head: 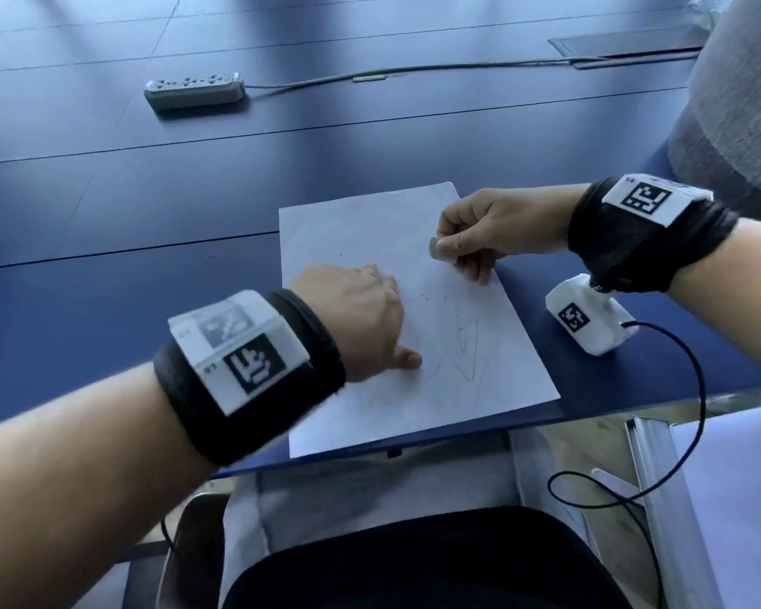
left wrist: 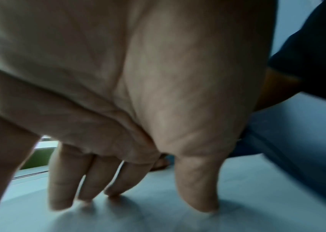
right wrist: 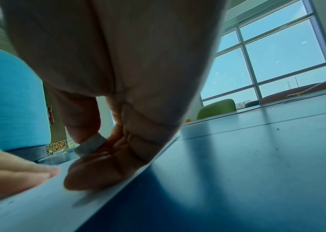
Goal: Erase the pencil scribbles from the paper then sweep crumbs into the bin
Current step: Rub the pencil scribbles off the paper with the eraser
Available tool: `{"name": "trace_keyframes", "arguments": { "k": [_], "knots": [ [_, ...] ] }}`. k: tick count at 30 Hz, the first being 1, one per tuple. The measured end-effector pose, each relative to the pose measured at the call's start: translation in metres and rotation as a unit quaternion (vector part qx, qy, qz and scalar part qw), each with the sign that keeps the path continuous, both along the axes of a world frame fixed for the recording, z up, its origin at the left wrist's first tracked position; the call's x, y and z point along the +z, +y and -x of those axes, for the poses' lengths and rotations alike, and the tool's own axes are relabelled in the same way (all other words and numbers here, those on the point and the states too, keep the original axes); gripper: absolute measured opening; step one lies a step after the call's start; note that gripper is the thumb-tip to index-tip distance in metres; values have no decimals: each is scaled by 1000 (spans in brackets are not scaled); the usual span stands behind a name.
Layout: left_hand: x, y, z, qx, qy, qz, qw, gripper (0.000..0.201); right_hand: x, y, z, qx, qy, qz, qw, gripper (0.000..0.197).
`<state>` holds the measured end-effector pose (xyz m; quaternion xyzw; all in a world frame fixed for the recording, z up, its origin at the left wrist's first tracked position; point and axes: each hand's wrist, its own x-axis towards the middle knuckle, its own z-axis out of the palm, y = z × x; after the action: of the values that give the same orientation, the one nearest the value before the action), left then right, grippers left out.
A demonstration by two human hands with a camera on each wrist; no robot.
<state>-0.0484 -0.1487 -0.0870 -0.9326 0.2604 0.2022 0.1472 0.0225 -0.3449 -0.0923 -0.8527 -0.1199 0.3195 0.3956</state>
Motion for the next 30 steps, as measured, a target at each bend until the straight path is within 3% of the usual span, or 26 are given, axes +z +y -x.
{"name": "trace_keyframes", "arguments": {
  "k": [2, 5, 8, 11, 13, 15, 17, 18, 22, 24, 27, 28, 30],
  "knots": [
    [0, -15, 16, -46, 18, 49, 998, 95, 0, 2, -1, -8, 15, 0, 1000, 13],
    [-3, -31, 40, -102, 63, 62, 991, 112, 0, 4, -3, -11, 19, 0, 1000, 12],
    [-2, -30, 56, -24, 80, -51, 995, 130, -1, 2, -3, -12, 25, -3, 1000, 12],
    [13, -21, 56, 56, 62, -144, 986, 134, 0, 2, -2, -7, 30, 7, 1000, 12],
    [16, -20, 51, 34, 40, -104, 993, 131, 0, 4, -3, -5, 30, 10, 999, 12],
    [9, -24, 49, -57, 51, 9, 997, 124, 0, 5, -3, -6, 28, 11, 1000, 11],
    [2, -31, 51, -123, 84, 49, 988, 120, 0, 5, -2, -7, 27, 10, 1000, 12],
    [-1, -33, 53, -116, 89, 21, 989, 121, 0, 5, -2, -7, 28, 9, 1000, 12],
    [11, -29, 53, 36, 64, -153, 985, 135, -1, 2, -2, -8, 25, 5, 1000, 11],
    [12, -27, 54, 12, 47, -99, 994, 133, -1, 3, -2, -4, 24, 6, 1000, 11],
    [6, -30, 62, -115, 91, 45, 988, 121, -1, 4, -1, -3, 23, 9, 1000, 11],
    [4, -31, 62, -118, 104, 28, 987, 121, 0, 4, -1, -3, 23, 10, 1000, 11],
    [8, -28, 55, -45, 89, -80, 992, 123, 0, 4, 0, -2, 21, 13, 1000, 10]
  ]
}}
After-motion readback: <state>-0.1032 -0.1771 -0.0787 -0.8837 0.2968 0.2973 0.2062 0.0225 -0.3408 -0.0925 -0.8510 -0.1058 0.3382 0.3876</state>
